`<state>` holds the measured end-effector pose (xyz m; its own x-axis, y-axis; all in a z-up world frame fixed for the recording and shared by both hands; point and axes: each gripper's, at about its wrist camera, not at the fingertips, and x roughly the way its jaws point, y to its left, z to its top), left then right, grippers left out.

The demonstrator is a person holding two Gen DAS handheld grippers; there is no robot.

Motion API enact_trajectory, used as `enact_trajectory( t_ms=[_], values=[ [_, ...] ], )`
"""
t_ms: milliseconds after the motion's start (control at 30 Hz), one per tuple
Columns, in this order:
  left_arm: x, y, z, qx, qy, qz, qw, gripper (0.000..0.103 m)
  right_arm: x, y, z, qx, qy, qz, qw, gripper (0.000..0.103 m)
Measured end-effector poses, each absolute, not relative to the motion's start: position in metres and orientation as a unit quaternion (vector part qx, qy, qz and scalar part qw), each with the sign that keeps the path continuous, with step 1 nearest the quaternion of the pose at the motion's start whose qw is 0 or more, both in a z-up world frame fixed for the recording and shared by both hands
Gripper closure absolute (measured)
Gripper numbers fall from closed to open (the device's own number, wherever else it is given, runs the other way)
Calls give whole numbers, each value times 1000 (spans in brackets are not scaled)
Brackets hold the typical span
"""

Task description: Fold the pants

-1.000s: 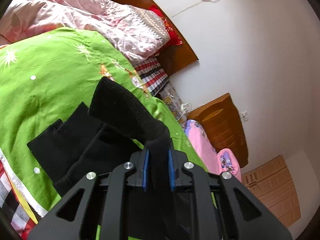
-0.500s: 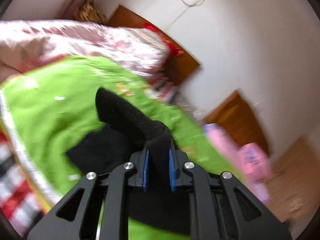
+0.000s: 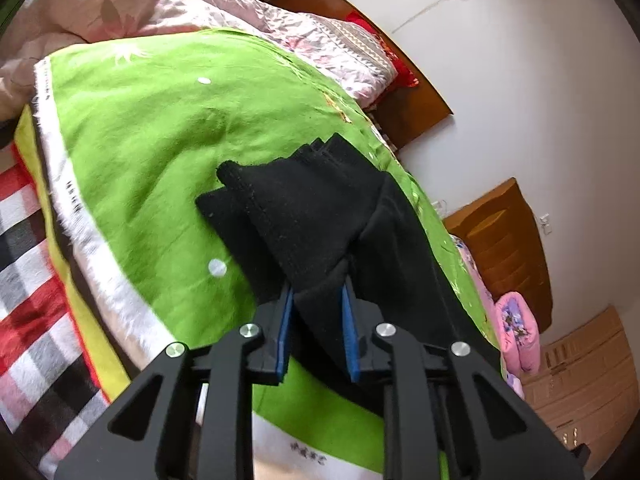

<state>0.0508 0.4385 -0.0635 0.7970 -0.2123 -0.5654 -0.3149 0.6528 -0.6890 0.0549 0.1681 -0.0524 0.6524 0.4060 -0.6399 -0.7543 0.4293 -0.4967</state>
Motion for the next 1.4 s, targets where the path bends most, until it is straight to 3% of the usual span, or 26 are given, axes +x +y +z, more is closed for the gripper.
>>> enact_trajectory(
  t_ms=[133,167,200,233,267,300,433,533,633,833,1100,1267,1400],
  values=[
    [56,444,-74,-424,315,27,849,74,60,169,-69,-398,241,370,804,95],
    [56,445,-75,-426,307,22,850,72,59,170,-70,-398,240,372,803,84],
    [54,445,-75,-430,299,23,852,64,56,170,-69,-395,240,377,803,75],
    [51,445,-72,-429,295,36,853,37,53,168,-64,-386,247,385,802,54],
    [44,443,-66,-413,292,93,858,26,48,165,-60,-377,247,393,802,45],
    [35,441,-60,-393,280,143,864,24,42,160,-54,-372,239,398,804,43],
    [10,398,-14,-343,232,152,898,23,15,106,-29,-339,220,377,833,43],
    [21,332,5,-300,278,20,912,14,13,39,-22,-290,234,317,872,49],
    [42,250,9,-222,334,-93,911,14,8,-38,-24,-245,259,254,899,56],
    [77,164,-11,-124,397,-124,901,10,-5,-100,-44,-232,295,239,896,57],
    [84,164,-28,-152,419,-123,887,10,5,-104,-59,-272,294,245,883,64],
    [90,159,-29,-150,421,-120,887,4,14,-98,-64,-306,298,244,871,69],
    [89,151,-29,-129,419,-114,892,2,11,-80,-68,-359,284,247,854,79]
  ],
)
